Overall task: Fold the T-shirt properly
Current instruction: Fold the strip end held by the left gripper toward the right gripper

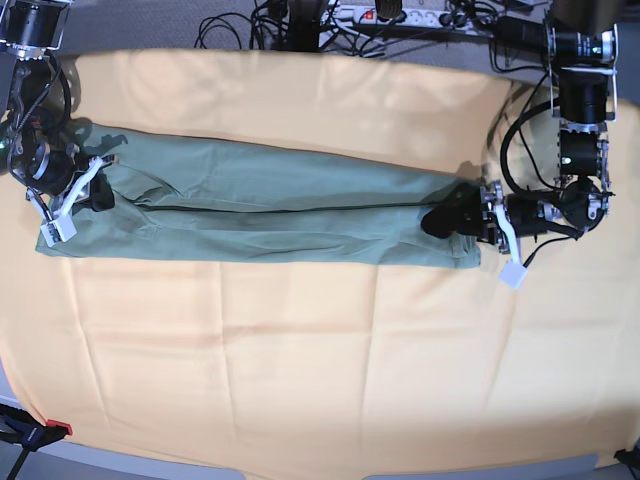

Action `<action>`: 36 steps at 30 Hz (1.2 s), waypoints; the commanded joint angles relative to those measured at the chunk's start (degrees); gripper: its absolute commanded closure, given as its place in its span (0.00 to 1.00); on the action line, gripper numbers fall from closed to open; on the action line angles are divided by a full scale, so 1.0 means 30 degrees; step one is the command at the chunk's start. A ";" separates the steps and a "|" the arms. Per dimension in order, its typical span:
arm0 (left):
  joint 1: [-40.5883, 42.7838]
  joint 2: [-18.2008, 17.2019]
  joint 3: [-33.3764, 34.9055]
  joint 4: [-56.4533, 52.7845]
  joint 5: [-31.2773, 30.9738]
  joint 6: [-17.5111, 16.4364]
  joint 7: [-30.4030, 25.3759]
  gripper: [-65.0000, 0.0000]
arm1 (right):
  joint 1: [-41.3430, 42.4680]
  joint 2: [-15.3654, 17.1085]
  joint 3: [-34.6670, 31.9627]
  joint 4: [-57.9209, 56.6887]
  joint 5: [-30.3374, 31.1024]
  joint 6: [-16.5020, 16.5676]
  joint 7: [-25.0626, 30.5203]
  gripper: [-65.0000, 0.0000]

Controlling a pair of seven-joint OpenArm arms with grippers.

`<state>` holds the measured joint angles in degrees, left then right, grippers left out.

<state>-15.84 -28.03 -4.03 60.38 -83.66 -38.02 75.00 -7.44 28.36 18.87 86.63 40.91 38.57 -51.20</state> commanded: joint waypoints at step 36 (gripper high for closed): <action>-0.1282 0.0503 -0.0051 0.5508 -0.0448 0.0648 0.0721 1.00 | 0.0160 0.0284 0.0087 0.0211 -0.0867 -0.0066 0.0015 1.00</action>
<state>-18.13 -26.15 -3.84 75.94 -83.22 -35.92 77.80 -7.46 28.34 18.85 86.63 39.18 38.63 -51.16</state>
